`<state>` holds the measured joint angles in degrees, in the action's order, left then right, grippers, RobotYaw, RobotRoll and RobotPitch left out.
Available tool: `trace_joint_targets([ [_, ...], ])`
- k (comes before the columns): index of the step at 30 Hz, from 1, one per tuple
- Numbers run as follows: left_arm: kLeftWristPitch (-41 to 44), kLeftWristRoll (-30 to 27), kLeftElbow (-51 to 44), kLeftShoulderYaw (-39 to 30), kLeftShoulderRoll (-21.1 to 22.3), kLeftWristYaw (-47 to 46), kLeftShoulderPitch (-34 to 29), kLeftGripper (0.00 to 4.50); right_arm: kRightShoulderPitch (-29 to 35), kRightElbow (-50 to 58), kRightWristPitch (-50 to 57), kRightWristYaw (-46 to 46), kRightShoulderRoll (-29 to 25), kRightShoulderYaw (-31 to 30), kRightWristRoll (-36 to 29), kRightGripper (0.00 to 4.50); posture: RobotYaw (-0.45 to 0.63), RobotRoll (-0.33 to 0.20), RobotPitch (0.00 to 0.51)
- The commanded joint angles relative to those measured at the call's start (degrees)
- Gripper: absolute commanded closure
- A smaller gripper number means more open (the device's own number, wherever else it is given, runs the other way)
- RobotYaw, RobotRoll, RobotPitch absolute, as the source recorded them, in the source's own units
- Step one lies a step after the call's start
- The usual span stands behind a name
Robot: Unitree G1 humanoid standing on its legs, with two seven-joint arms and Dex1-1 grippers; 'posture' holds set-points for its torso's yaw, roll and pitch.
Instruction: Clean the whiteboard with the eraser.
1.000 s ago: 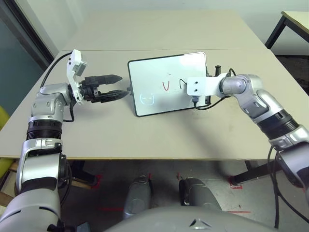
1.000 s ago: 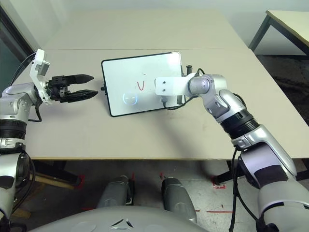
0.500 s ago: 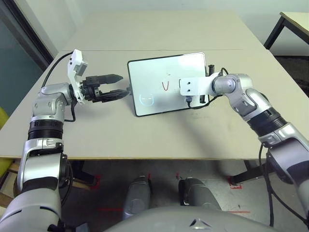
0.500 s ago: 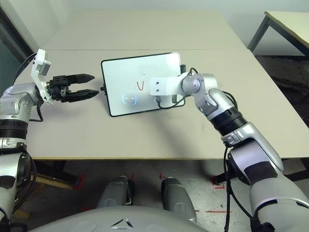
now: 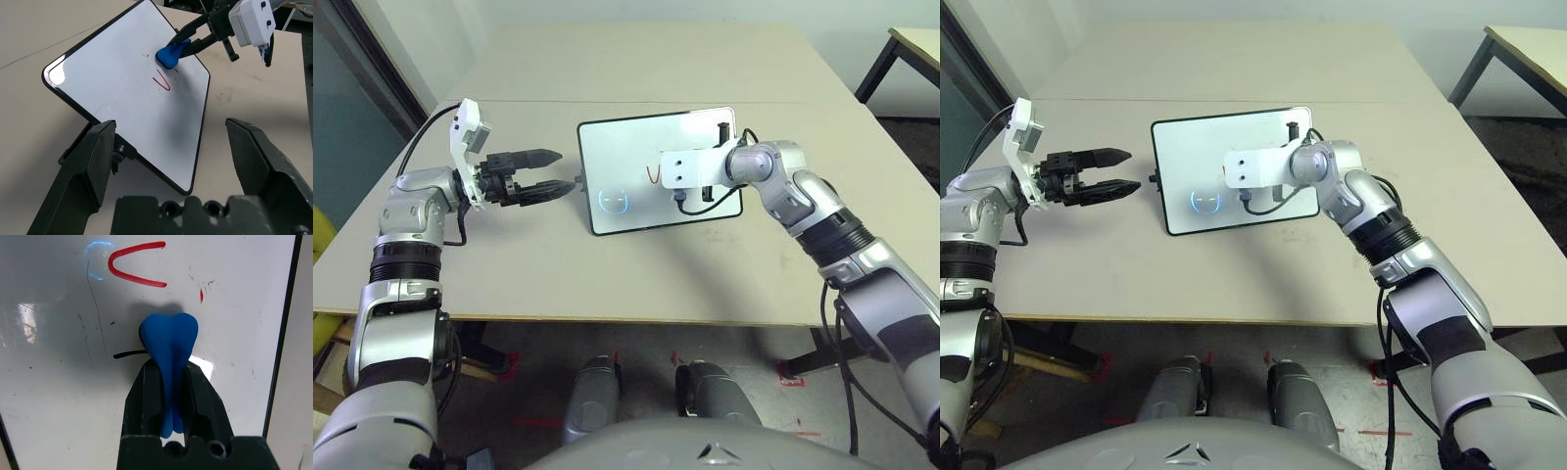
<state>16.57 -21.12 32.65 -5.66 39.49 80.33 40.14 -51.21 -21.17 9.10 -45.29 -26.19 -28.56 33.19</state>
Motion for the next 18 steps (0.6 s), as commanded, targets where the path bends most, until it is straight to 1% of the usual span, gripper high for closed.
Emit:
trace_joint_targets([
  [1,-0.6,0.1,0.9,0.0,0.1,-0.1,1.2,0.00,0.9,-1.4,-0.6,-0.2,-1.8,0.0,0.8,4.15,0.17,0.000,0.015],
  [18,-1.0,0.2,1.7,0.3,0.0,0.3,1.7,0.00,4.5,-0.6,-0.2,-2.2,-8.0,1.6,-0.4,4.15,0.16,0.000,0.020],
])
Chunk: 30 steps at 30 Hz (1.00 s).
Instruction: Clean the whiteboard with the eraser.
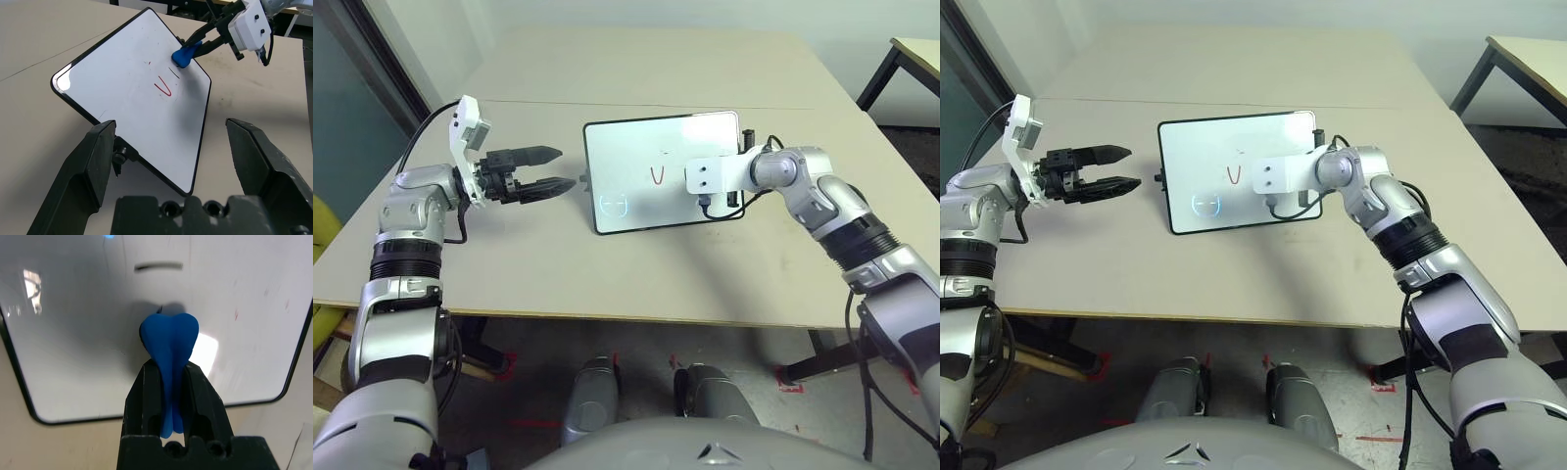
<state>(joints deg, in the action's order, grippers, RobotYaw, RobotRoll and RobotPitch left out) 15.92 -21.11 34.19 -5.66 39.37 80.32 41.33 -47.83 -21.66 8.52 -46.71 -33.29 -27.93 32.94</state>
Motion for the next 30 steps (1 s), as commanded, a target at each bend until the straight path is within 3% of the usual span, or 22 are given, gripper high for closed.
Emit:
trace_joint_targets([
  [1,-0.4,0.2,0.2,0.3,0.2,0.4,0.6,0.00,1.3,0.1,0.4,-0.9,-1.0,0.9,-0.2,4.15,0.16,0.000,0.020],
  [30,0.4,0.0,-0.8,0.4,0.1,0.4,-0.5,0.00,0.0,3.1,1.4,-0.8,7.7,-1.1,1.2,4.15,0.17,0.000,0.042],
])
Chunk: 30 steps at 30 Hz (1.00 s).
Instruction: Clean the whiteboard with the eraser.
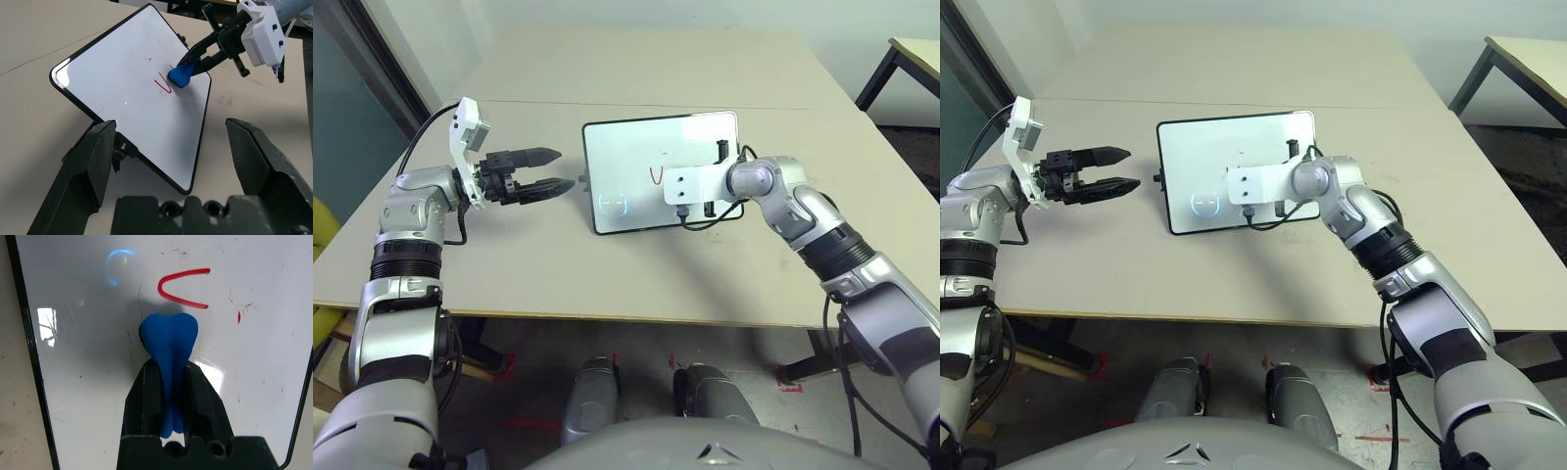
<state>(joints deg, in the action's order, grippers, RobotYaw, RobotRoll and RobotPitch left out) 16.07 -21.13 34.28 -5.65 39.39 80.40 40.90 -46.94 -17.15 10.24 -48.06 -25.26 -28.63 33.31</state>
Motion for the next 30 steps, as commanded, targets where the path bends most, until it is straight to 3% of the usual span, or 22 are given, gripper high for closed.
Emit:
trace_joint_targets([
  [1,0.3,0.0,-0.9,0.4,0.1,0.3,0.0,0.00,-0.8,-1.8,-0.3,0.6,-0.5,-0.3,0.9,4.15,0.17,0.000,0.043],
  [19,0.1,0.3,-0.1,0.7,0.3,0.8,0.8,0.00,-3.0,-9.9,-2.5,3.3,-5.4,0.4,2.1,4.15,0.17,0.000,0.043],
  [30,-0.2,0.6,0.5,0.8,0.3,0.9,1.3,0.00,-1.1,-7.5,-3.5,3.0,-6.5,-0.2,2.0,4.15,0.16,0.000,0.044],
])
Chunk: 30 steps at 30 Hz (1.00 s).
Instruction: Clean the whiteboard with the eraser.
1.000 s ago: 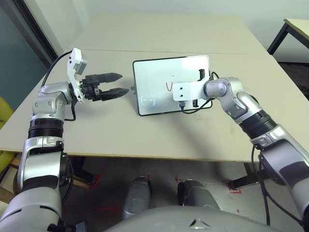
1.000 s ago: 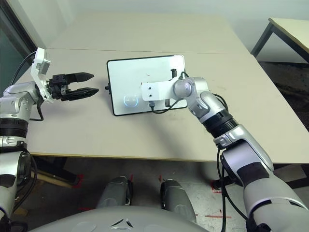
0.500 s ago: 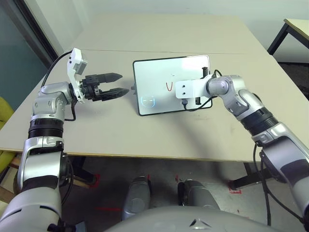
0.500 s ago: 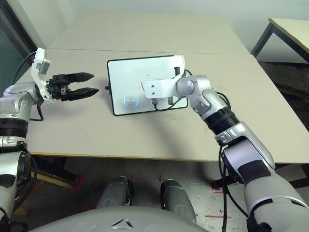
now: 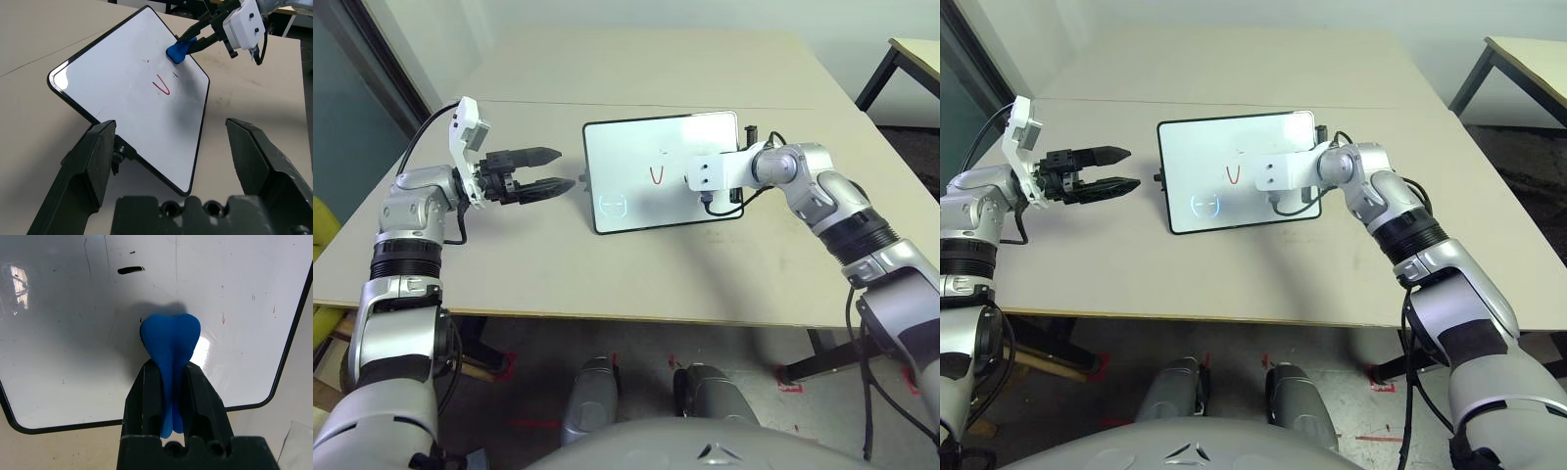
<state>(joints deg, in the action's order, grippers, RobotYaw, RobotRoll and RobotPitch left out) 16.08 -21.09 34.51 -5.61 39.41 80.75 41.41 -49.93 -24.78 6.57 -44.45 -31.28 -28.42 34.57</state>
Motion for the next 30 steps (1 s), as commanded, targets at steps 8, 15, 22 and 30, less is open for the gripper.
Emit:
trace_joint_targets([
  [8,-0.4,0.6,0.6,0.8,0.2,0.5,1.1,0.00,3.9,4.9,0.6,-1.8,1.8,-1.8,1.4,4.15,0.16,0.000,0.044],
  [15,-0.3,0.5,0.5,0.7,0.3,0.6,1.0,0.00,4.0,6.3,0.6,-2.7,3.5,-2.1,2.2,4.15,0.17,0.000,0.043],
  [22,-0.3,0.5,0.4,0.6,0.3,0.5,1.0,0.00,3.6,6.8,0.3,-2.9,5.8,-2.7,2.9,4.15,0.17,0.000,0.042],
  [30,-0.1,0.3,-0.1,0.4,0.5,0.3,0.7,0.00,3.2,7.3,0.3,-2.9,8.1,-3.3,3.3,4.15,0.18,0.000,0.041],
])
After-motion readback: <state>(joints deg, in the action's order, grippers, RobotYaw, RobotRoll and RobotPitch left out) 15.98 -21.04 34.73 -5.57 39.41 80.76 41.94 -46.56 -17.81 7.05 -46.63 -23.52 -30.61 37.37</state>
